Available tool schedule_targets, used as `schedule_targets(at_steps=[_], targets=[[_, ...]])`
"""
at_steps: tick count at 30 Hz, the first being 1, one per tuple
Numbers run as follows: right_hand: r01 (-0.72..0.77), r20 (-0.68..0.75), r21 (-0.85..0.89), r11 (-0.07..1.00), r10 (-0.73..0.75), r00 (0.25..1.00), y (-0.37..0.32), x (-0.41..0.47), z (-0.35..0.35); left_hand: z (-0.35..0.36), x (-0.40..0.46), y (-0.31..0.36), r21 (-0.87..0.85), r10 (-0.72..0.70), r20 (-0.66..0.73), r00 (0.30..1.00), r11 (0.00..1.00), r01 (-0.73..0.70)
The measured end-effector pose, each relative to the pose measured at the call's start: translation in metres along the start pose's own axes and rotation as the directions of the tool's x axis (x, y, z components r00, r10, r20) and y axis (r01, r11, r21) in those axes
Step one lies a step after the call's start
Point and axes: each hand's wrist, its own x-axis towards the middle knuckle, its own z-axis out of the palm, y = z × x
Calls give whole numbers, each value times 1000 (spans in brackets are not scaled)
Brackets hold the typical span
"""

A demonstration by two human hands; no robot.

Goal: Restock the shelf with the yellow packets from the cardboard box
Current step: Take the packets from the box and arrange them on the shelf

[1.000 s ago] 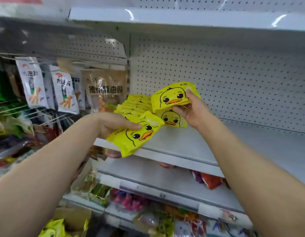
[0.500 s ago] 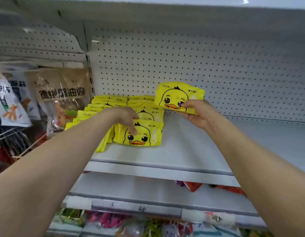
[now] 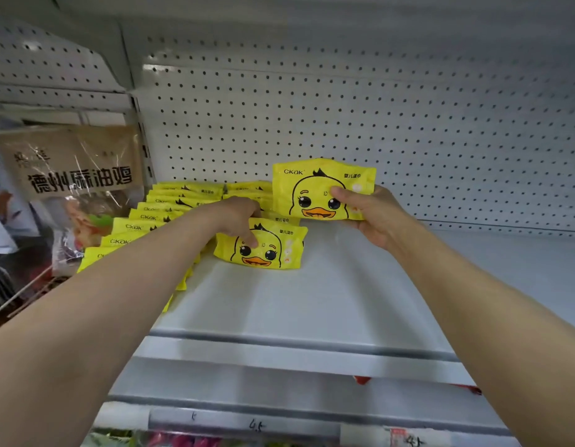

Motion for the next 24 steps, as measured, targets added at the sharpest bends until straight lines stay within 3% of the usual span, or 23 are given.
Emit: schedule_targets(at_steps=[11,16,21,24], targets=[[51,-21,-5,999,-51,998,2,0,10,-7,4,-3,154,6,44,999,988,-13],[51,-47,9,999,-51,998,4,-6,7,1,-1,-8,226,-39,-66,997,973,53],[43,-63,12,999,-42,997,6,-14,12,11,-13,-20,108,-13,-190,982,994,34],[49,-68,-9,999,-50,996,6,-17,17,-3,-20,-20,-162,24,-432,901,981,-104]])
